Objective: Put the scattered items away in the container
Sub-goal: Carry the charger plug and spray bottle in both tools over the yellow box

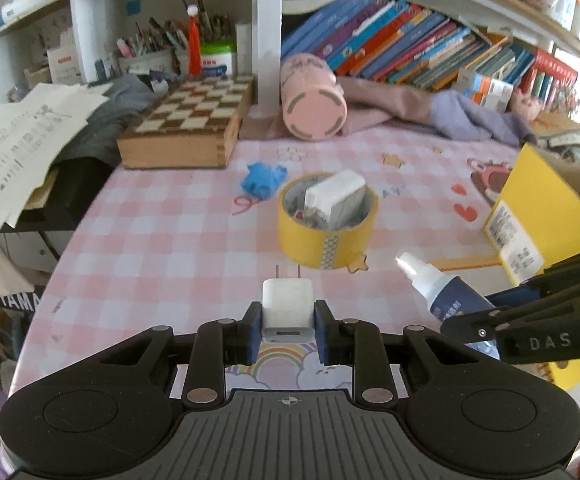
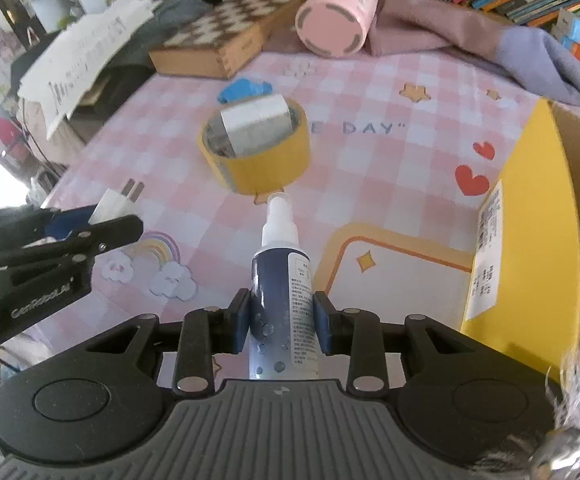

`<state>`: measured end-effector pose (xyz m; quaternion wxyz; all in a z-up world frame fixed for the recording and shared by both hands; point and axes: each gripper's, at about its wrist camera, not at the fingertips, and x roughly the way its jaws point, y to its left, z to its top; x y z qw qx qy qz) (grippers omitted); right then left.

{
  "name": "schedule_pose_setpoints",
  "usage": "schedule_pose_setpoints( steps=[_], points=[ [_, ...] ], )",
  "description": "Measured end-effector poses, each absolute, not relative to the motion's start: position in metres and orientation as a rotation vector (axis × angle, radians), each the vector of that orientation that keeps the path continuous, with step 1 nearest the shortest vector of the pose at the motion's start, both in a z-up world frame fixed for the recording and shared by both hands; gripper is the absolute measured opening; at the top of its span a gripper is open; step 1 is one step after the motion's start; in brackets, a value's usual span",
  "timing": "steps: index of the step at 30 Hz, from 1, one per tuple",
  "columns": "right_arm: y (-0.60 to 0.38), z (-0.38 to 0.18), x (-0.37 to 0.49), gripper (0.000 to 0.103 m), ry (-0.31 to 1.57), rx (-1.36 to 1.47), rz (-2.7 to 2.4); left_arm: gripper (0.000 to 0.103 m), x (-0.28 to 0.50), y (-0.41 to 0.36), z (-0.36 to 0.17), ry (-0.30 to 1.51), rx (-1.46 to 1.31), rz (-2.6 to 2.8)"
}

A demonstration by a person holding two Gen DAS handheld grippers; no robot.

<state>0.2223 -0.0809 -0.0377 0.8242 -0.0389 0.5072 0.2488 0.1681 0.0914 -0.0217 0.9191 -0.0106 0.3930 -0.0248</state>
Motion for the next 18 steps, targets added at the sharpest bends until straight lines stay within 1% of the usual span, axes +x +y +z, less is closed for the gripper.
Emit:
schedule_pose_setpoints(
  steps=[8, 18],
  points=[
    [-0.097, -0.004, 0.194, 0.031, 0.994, -0.111, 0.583, 0.025, 0.143, 0.095, 0.007, 0.756, -0.051, -0.085],
    [-0.099, 0.021, 0.141, 0.031, 0.934, -0.086, 0.576, 0.025, 0.103, 0.093, 0.032, 0.704, -0.086, -0.143]
  ],
)
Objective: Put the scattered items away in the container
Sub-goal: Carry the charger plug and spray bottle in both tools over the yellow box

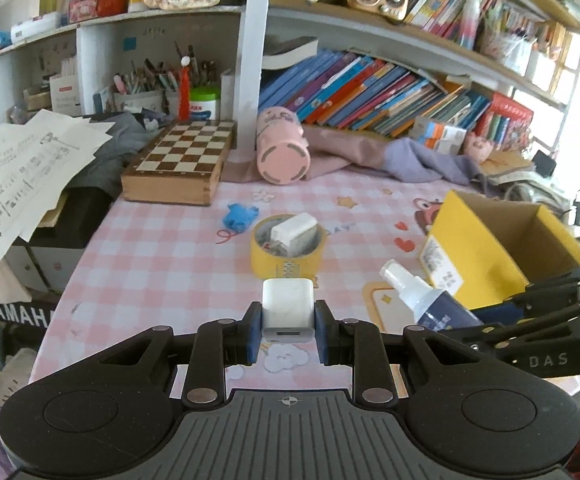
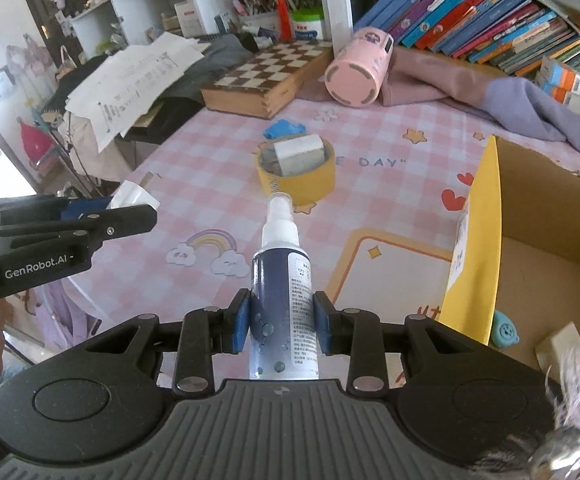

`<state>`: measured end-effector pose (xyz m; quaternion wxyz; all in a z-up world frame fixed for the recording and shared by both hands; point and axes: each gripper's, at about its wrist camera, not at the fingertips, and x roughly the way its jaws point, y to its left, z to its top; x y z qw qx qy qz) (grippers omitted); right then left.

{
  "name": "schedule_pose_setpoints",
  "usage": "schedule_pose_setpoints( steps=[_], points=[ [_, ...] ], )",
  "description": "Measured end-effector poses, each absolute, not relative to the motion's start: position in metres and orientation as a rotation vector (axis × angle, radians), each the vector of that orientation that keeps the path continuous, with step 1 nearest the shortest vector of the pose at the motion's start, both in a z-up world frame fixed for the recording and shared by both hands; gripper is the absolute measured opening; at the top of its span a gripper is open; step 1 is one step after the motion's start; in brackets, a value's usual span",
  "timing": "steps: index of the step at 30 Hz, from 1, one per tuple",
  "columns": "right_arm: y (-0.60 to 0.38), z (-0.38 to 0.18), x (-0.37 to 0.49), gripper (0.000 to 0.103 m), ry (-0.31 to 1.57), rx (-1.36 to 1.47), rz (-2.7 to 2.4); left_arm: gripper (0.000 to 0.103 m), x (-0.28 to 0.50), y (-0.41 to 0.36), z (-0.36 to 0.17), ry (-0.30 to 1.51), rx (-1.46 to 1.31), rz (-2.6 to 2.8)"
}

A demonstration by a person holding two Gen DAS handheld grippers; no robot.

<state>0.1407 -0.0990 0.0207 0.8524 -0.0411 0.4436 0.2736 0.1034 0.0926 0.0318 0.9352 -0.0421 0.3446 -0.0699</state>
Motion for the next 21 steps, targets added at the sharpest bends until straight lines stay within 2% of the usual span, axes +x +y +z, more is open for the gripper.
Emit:
schedule_pose_setpoints(
  steps=[21],
  points=[
    [-0.109, 0.035, 0.031, 0.031, 0.869, -0.06, 0.533, 0.025, 0.002, 0.077, 0.051, 0.646, -0.086, -0.209]
  ],
)
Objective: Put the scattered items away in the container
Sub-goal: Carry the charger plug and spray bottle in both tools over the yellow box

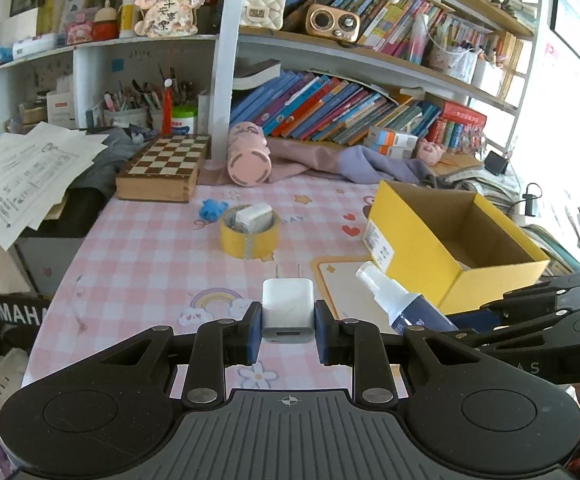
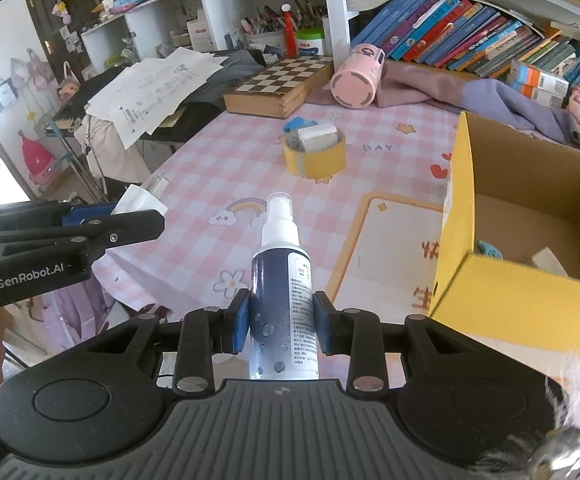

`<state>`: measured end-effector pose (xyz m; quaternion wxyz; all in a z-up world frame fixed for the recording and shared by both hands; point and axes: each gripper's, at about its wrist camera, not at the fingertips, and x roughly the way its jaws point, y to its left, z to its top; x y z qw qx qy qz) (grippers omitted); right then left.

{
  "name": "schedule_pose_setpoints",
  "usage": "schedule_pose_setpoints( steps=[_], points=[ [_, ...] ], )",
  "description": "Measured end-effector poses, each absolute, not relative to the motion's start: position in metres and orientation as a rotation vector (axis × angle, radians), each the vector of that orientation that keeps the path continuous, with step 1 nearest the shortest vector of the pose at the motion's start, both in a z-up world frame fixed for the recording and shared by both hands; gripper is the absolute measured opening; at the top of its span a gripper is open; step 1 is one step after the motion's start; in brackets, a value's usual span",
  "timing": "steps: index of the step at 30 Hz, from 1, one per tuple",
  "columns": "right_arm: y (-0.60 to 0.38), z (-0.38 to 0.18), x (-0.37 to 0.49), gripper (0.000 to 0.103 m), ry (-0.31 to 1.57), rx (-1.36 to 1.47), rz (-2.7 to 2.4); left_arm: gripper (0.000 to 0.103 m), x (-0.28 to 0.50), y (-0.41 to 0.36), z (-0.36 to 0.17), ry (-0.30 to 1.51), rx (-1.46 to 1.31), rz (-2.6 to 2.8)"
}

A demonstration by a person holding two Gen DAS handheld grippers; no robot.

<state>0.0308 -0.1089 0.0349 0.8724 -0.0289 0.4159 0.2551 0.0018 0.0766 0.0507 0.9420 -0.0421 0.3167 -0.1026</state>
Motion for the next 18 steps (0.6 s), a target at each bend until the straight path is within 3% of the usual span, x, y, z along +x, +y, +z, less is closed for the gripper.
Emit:
schedule_pose_setpoints(
  steps=[18],
  points=[
    [-0.163, 0.028, -0.033, 0.031, 0.892, 0.039, 0.311, 0.025, -0.015, 0.027, 0.044, 0.676, -0.029, -0.434]
  ],
)
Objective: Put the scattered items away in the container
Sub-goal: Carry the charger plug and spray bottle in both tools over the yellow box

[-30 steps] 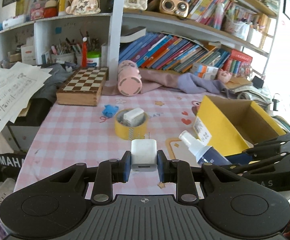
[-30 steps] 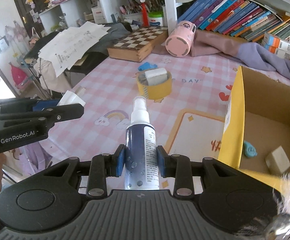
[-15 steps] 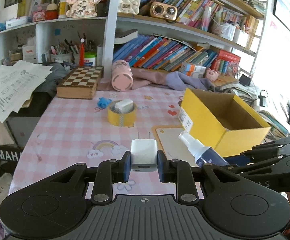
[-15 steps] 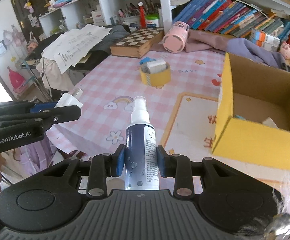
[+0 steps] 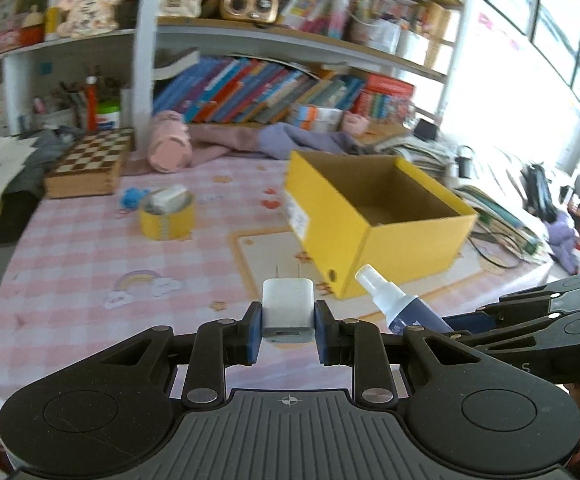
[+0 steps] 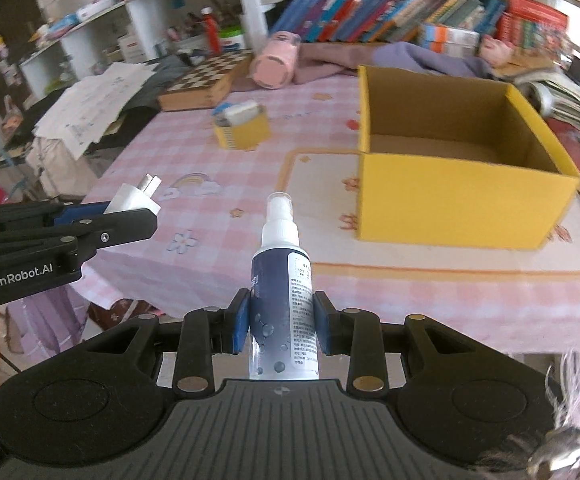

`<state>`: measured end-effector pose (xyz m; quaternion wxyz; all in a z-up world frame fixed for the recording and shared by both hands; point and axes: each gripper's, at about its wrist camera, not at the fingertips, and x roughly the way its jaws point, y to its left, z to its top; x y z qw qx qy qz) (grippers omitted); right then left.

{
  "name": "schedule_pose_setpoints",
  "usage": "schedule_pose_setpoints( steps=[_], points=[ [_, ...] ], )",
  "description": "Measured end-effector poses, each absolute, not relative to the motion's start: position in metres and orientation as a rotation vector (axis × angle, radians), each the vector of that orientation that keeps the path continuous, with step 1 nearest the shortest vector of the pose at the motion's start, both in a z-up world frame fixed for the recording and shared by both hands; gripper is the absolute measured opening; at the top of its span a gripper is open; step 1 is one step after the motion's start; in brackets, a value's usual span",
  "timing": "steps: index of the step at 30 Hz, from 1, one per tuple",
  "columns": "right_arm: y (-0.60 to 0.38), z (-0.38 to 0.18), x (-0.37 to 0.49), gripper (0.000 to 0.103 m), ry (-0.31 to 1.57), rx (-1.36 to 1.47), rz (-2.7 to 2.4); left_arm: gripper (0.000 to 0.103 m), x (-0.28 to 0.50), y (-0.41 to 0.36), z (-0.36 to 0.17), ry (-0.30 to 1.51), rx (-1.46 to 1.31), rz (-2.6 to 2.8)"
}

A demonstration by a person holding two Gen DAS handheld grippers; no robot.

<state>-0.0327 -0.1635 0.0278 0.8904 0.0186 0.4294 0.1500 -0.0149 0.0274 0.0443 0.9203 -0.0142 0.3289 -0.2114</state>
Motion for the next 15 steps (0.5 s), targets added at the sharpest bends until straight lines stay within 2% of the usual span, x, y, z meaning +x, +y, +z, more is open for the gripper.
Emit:
schedule_pose_setpoints(
  steps=[15],
  points=[
    [-0.216, 0.027, -0.062, 0.031, 0.905, 0.115, 0.11, 0.025, -0.008, -0.03, 0.037, 0.694, 0.022, -0.642]
  ],
)
